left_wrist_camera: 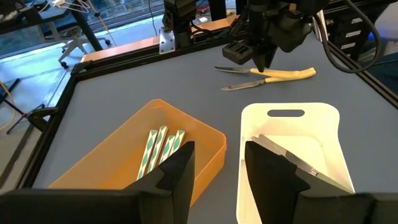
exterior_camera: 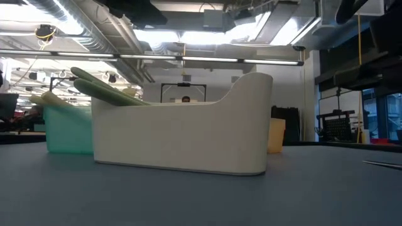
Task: Sort silverware by color (type)
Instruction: Put the yellow table knife into the green bin
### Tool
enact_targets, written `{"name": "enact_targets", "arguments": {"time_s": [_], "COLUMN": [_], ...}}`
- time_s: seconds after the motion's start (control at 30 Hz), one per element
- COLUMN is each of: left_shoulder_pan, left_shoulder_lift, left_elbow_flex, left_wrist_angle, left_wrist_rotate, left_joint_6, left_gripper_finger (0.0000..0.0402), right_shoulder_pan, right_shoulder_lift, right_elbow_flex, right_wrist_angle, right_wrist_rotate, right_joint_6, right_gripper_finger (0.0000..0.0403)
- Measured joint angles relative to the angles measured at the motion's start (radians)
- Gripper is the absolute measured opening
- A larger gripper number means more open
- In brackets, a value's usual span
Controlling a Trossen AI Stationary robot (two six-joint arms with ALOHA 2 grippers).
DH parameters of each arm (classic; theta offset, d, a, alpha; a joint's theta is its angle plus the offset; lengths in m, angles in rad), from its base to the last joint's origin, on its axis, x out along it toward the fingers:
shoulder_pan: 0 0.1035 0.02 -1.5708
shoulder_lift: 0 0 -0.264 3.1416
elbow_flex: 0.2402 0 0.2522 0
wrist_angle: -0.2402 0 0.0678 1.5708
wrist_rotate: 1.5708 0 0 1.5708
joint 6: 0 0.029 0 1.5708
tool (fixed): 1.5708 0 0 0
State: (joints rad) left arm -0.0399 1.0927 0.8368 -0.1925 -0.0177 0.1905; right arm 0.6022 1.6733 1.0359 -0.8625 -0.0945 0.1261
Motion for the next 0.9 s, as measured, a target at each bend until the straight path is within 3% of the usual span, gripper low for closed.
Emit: {"name": "enact_targets", "arguments": {"time_s": [0.17, 0.53, 0.9], "left_shoulder_pan": [0.0, 0.0, 0.0], "left_shoulder_lift": [0.0, 0.0, 0.0], "left_elbow_flex": [0.0, 0.0, 0.0], "left_wrist_angle": [0.0, 0.0, 0.0], "left_wrist_rotate": [0.0, 0.0, 0.0], "left_joint_6": [0.0, 0.0, 0.0], "left_gripper_finger": [0.0135, 0.0135, 0.0135], "right_shoulder_pan": [0.0, 0.0, 0.0], "right_shoulder_lift": [0.0, 0.0, -0.001], "right_elbow_flex": [0.0, 0.0, -0.079], "right_wrist_angle": [-0.003, -0.003, 0.048], "right_wrist_rotate": [0.008, 0.006, 0.006], "right_joint_6": [0.0, -0.013, -0.062], "right_gripper_finger": [0.0079, 0.0177, 0.0168]}}
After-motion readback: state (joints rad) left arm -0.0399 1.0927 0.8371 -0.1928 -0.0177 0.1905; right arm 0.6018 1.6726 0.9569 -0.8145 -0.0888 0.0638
